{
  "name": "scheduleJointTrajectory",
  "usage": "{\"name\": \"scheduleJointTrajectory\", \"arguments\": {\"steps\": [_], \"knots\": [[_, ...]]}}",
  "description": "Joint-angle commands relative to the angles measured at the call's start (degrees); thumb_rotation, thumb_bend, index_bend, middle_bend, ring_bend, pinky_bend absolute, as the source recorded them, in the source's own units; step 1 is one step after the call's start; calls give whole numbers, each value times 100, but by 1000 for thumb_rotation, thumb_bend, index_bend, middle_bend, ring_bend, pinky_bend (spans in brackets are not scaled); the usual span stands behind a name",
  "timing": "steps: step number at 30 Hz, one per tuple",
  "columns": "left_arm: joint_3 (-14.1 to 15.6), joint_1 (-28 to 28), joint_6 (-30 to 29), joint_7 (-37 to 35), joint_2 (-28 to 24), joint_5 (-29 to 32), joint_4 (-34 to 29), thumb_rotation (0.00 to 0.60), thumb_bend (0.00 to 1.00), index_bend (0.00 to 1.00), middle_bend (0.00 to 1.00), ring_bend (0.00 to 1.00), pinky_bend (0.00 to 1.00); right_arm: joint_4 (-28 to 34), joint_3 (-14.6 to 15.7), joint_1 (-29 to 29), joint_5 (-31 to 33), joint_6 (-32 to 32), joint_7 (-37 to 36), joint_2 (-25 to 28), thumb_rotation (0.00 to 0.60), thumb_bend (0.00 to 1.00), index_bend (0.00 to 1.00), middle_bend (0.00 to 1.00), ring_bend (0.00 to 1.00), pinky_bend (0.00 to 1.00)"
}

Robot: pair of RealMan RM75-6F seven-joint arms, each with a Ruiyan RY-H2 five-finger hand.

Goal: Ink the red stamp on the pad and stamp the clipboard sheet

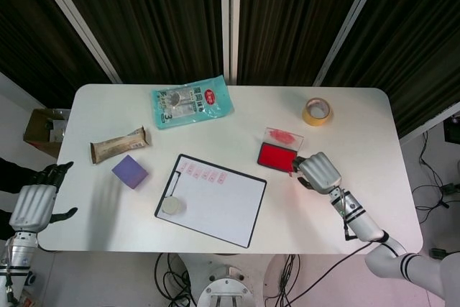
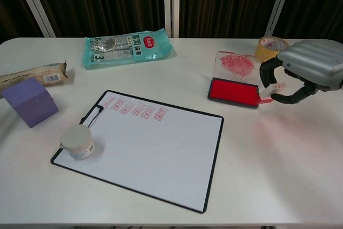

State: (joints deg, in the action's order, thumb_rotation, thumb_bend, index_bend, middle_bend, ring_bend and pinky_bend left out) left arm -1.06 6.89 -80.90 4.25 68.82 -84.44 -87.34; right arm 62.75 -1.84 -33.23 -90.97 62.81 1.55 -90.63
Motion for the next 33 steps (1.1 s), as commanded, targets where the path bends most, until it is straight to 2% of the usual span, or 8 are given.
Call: {"name": "scheduleJointTrajectory", "arguments": {"steps": [1, 3, 7, 15, 23, 33], "knots": [[-2, -10, -20, -16, 21, -3, 24, 600, 0, 111, 135, 121, 239, 382, -512, -336, 921, -940, 423, 172, 600, 430, 835, 739, 975, 1000], [1, -20, -13, -32, 27, 20, 45, 600, 0, 111, 135, 121, 240, 572, -729, -462, 1431, -1321, 753, 213, 600, 431, 844, 740, 981, 1000], [0, -32, 6, -50, 23, 62, 76, 600, 0, 111, 135, 121, 240, 749, -1016, -638, 2168, -1601, 1297, 160, 600, 431, 849, 745, 982, 1000], [0, -29, 32, -101, 24, 76, 118, 600, 0, 111, 135, 121, 240, 865, -1221, -971, 3253, -2010, 1866, 11, 600, 433, 859, 754, 982, 1000], [17, -58, 59, -235, 81, 114, 250, 600, 0, 111, 135, 120, 240, 963, -1194, -1285, 3991, -2146, 2302, -77, 600, 436, 861, 756, 982, 1000], [13, -85, 57, -331, 18, 140, 295, 600, 0, 111, 135, 121, 240, 1017, -966, -1559, 4756, -1924, 2958, -200, 600, 436, 872, 769, 988, 1000]]}}
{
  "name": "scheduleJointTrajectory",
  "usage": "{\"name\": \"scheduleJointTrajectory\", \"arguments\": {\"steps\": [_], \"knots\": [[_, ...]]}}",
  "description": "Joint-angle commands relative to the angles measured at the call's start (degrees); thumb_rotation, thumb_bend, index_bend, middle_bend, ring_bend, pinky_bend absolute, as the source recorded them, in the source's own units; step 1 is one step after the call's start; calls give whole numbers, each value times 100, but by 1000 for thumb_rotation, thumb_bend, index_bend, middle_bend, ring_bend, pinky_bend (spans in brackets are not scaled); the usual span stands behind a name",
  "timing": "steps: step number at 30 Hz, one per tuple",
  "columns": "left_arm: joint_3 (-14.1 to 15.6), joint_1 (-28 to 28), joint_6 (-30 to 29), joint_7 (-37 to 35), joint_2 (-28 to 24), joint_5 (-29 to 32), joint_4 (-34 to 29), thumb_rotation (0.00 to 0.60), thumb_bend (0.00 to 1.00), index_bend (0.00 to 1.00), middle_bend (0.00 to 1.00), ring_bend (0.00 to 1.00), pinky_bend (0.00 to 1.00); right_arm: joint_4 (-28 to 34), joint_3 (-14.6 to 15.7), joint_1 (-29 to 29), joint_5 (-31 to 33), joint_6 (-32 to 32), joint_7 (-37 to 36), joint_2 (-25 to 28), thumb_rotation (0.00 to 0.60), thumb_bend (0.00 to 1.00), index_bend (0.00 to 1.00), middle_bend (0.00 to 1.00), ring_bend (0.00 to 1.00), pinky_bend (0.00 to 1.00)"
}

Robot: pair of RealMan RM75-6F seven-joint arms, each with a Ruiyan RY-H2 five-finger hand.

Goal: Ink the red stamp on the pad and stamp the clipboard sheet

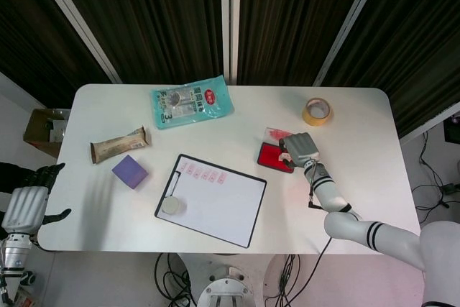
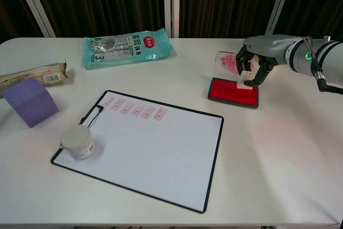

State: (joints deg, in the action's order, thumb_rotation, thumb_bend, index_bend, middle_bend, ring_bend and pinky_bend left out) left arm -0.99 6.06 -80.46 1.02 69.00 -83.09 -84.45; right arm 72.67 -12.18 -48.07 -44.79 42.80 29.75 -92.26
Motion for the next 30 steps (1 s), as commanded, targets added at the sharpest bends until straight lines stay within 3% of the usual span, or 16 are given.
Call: {"name": "scheduleJointTrajectory", "arguments": {"steps": [1, 13, 30], "knots": [[12, 1, 26, -13, 2, 4, 7, 600, 0, 111, 135, 121, 240, 26, 89, -97, 171, 116, 193, -45, 600, 436, 873, 770, 988, 1000], [1, 26, 66, -35, -14, -1, 12, 600, 0, 111, 135, 120, 242, -77, 226, -309, 631, 112, 396, -145, 600, 436, 875, 771, 988, 1000], [2, 19, 80, -143, -17, 2, 44, 600, 0, 111, 135, 121, 242, -475, 382, -380, 620, 140, 295, -403, 600, 442, 903, 798, 988, 1000]]}}
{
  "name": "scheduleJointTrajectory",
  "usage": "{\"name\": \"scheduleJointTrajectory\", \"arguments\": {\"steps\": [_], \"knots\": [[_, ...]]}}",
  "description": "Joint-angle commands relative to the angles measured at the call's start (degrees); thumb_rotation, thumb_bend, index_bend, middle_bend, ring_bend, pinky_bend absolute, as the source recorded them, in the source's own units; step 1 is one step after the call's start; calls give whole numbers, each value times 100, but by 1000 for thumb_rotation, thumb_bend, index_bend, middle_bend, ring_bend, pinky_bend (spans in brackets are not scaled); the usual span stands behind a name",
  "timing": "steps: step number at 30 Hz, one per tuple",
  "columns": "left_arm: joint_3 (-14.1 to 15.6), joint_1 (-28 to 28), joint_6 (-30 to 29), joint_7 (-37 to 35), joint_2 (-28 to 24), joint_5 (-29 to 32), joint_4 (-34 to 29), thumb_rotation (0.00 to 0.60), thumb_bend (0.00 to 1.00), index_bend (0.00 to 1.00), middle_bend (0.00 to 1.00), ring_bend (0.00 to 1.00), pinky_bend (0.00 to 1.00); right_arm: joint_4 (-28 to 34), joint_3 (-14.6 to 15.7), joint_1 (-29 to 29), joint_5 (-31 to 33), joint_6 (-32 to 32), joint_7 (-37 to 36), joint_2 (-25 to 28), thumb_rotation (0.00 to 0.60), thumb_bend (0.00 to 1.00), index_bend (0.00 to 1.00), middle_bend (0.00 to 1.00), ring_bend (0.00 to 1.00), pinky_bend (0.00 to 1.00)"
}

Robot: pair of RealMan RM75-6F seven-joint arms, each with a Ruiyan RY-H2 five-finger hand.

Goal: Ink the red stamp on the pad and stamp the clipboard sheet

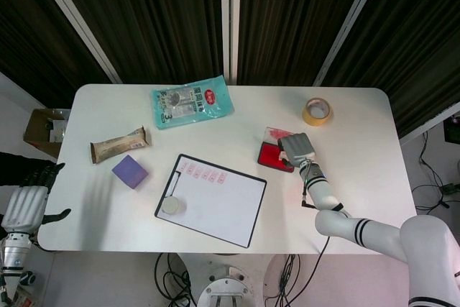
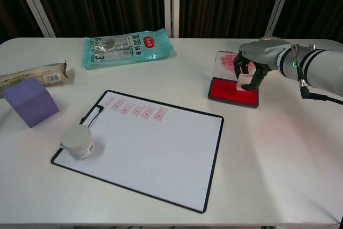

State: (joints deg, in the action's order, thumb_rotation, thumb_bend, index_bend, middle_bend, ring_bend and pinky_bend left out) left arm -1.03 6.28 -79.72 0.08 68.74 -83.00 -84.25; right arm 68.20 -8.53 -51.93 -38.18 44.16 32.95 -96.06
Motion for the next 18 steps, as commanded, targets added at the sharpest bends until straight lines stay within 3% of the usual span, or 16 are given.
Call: {"name": "scheduleJointTrajectory", "arguments": {"steps": [1, 13, 18], "knots": [[8, -5, 2, -65, 12, -12, 38, 600, 0, 111, 135, 120, 242, -42, 27, 9, -68, 8, -36, -33, 600, 442, 905, 800, 988, 1000], [1, -52, -76, -83, 11, -12, 71, 600, 0, 111, 135, 120, 242, -142, 76, 45, -213, 13, -129, -111, 600, 444, 919, 808, 988, 1000], [0, -69, -89, -85, 0, -3, 74, 600, 0, 111, 135, 121, 242, 47, -50, 82, -356, 133, -316, -4, 600, 444, 919, 809, 988, 1000]]}}
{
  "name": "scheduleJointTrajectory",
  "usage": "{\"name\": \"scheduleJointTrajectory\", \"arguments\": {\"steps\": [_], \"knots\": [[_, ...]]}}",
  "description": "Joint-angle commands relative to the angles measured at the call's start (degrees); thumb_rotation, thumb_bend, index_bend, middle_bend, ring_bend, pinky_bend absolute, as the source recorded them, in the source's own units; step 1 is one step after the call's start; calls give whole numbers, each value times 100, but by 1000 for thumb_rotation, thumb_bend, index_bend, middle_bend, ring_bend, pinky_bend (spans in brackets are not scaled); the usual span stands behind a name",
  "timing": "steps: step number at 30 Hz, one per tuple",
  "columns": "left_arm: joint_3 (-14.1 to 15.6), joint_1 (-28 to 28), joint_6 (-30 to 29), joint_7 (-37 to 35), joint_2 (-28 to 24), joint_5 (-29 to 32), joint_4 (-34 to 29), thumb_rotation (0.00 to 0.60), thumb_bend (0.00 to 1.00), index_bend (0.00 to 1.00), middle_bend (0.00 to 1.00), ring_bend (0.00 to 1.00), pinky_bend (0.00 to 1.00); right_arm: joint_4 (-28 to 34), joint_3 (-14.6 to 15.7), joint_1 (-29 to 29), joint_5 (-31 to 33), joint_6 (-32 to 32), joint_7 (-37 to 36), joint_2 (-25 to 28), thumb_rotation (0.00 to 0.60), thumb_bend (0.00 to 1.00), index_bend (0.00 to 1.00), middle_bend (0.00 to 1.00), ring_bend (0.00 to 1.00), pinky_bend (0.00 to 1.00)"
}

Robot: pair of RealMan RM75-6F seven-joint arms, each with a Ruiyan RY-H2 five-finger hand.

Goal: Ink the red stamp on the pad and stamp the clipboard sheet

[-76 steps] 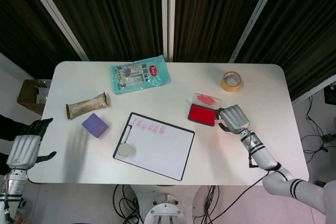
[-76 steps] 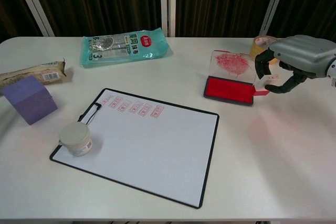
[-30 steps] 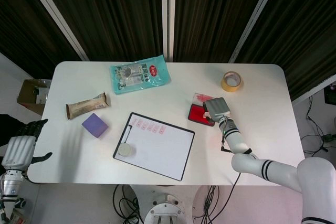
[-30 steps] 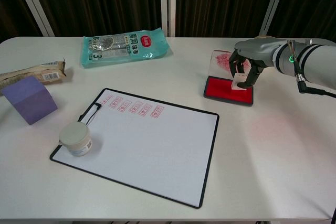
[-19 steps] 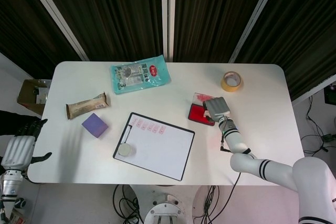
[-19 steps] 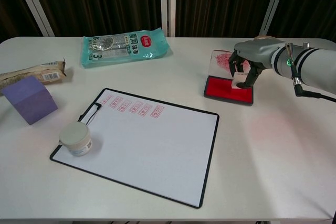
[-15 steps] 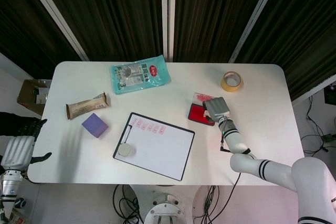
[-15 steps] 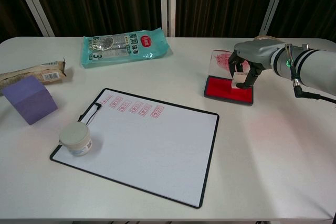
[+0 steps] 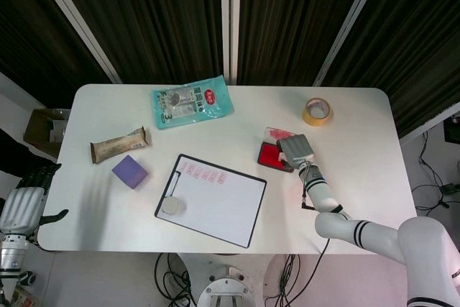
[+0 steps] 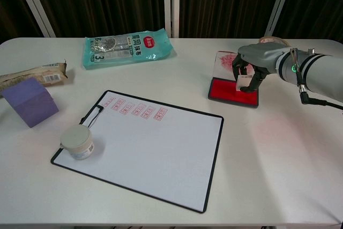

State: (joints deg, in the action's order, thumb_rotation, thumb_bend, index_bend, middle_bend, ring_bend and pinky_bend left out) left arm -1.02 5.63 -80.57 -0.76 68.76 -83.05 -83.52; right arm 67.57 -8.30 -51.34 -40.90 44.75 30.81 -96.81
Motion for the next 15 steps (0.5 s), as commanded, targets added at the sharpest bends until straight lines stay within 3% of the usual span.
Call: {"name": "scheduleJointTrajectory", "arguments": {"steps": [1, 11, 15], "knots": [[-2, -5, -6, -2, -6, 1, 0, 600, 0, 111, 135, 121, 242, 178, -106, 35, -137, 116, -150, 117, 600, 444, 919, 808, 988, 1000], [-8, -3, -12, 26, -9, -12, -19, 600, 0, 111, 135, 120, 242, 1242, -337, 239, -1195, 410, -933, 1004, 600, 444, 919, 808, 988, 1000], [-14, 10, 7, 64, -11, -8, -47, 600, 0, 111, 135, 120, 242, 1491, -341, 282, -1864, 217, -1575, 1307, 600, 444, 925, 810, 987, 1000]]}}
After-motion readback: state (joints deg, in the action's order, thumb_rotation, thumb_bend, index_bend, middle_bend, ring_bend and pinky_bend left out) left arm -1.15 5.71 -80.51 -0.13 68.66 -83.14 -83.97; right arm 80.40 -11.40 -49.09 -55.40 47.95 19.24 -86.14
